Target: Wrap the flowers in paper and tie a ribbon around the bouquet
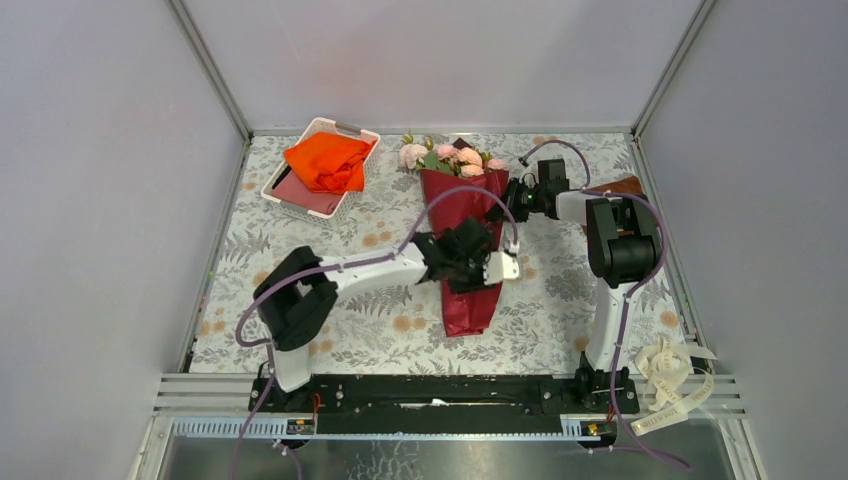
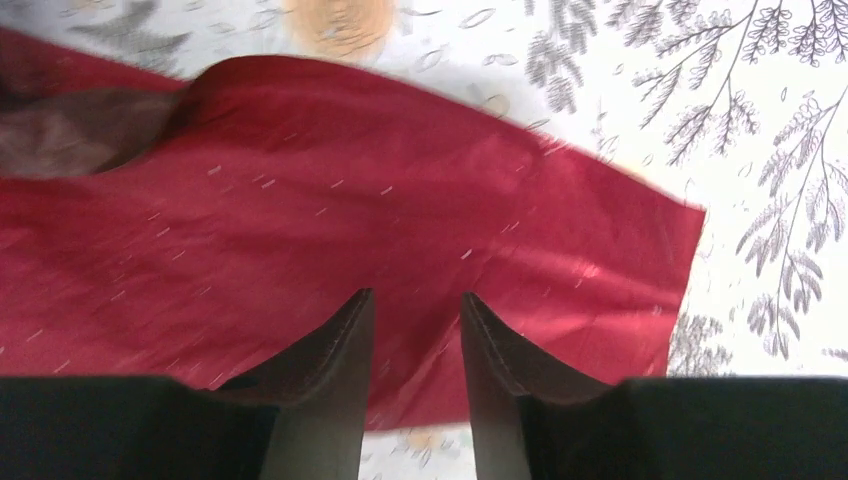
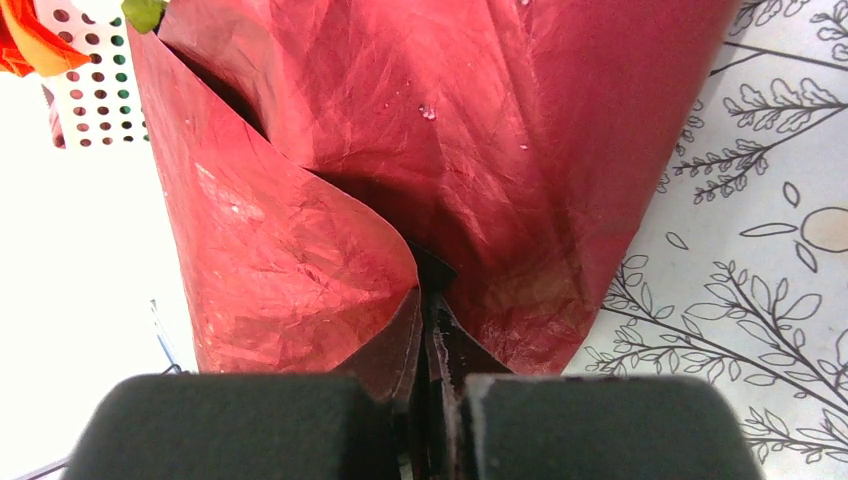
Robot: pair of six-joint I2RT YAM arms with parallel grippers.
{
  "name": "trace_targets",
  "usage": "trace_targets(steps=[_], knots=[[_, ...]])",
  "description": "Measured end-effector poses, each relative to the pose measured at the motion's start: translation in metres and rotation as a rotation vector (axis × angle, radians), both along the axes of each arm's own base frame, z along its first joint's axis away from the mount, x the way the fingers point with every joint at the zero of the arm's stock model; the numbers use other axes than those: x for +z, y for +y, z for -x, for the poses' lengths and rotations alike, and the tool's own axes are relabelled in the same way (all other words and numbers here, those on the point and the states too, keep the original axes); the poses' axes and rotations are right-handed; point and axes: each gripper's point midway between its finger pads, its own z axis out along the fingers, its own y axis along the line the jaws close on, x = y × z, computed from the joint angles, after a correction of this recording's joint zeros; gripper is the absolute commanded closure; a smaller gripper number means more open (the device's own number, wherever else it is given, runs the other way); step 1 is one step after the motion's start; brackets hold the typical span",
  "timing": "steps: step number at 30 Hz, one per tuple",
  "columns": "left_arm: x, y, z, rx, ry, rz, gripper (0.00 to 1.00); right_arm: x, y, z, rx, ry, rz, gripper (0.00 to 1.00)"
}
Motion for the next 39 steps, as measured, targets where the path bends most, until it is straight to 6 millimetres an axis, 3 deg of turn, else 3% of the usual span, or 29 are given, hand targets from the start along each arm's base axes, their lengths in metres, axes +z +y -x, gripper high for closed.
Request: trace_targets(steps=[3, 6, 9, 11, 14, 18, 21, 23, 24, 27, 29, 32, 33, 35, 38, 39], knots=[[-0.031, -0.012, 0.018, -0.063, -0.048, -0.037, 0.52, 0.0, 0.0, 0.0, 0.0, 0.0, 0.001, 0.79], [-0.059, -0.016, 0.039, -0.146, -0.099, -0.085, 0.52, -0.001, -0.001, 0.0, 0.0, -0.002, 0.009, 0.59], [-0.059, -0.023, 0.041, -0.179, -0.161, -0.057, 0.51, -0.005, -0.01, -0.003, -0.023, 0.013, 0.075, 0.44], [-0.059, -0.024, 0.039, -0.186, -0.183, -0.043, 0.51, 0.0, -0.021, -0.008, -0.053, 0.011, 0.15, 0.42], [-0.059, -0.024, 0.039, -0.193, -0.198, -0.026, 0.49, 0.012, -0.057, -0.019, -0.157, 0.0, 0.311, 0.42], [-0.059, -0.025, 0.038, -0.194, -0.207, -0.014, 0.47, 0.038, -0.128, -0.025, -0.341, -0.025, 0.558, 0.43], [-0.058, -0.025, 0.038, -0.196, -0.21, -0.012, 0.46, 0.064, -0.158, -0.019, -0.412, -0.065, 0.691, 0.5], [-0.058, -0.025, 0.038, -0.196, -0.211, -0.012, 0.46, 0.083, -0.145, -0.011, -0.376, -0.148, 0.743, 0.55], [-0.058, -0.025, 0.038, -0.196, -0.211, -0.012, 0.46, 0.09, -0.125, -0.006, -0.324, -0.198, 0.74, 0.6], [-0.058, -0.025, 0.038, -0.195, -0.211, -0.012, 0.46, 0.097, -0.041, 0.018, -0.101, -0.304, 0.632, 0.68], [-0.058, -0.025, 0.038, -0.195, -0.21, -0.012, 0.46, 0.083, -0.007, 0.029, -0.004, -0.294, 0.589, 0.69], [-0.058, -0.025, 0.038, -0.194, -0.21, -0.011, 0.45, 0.038, -0.01, 0.034, 0.017, -0.177, 0.619, 0.7], [-0.058, -0.025, 0.038, -0.194, -0.211, -0.01, 0.45, 0.021, -0.021, 0.037, 0.004, -0.115, 0.648, 0.67], [-0.058, -0.025, 0.038, -0.193, -0.213, -0.006, 0.45, 0.002, -0.046, 0.045, -0.046, -0.023, 0.69, 0.47], [-0.058, -0.025, 0.038, -0.193, -0.216, -0.001, 0.45, 0.004, -0.096, 0.053, -0.236, 0.037, 0.683, 0.14], [-0.058, -0.025, 0.038, -0.193, -0.216, 0.0, 0.45, 0.011, -0.123, 0.059, -0.346, 0.047, 0.668, 0.05]])
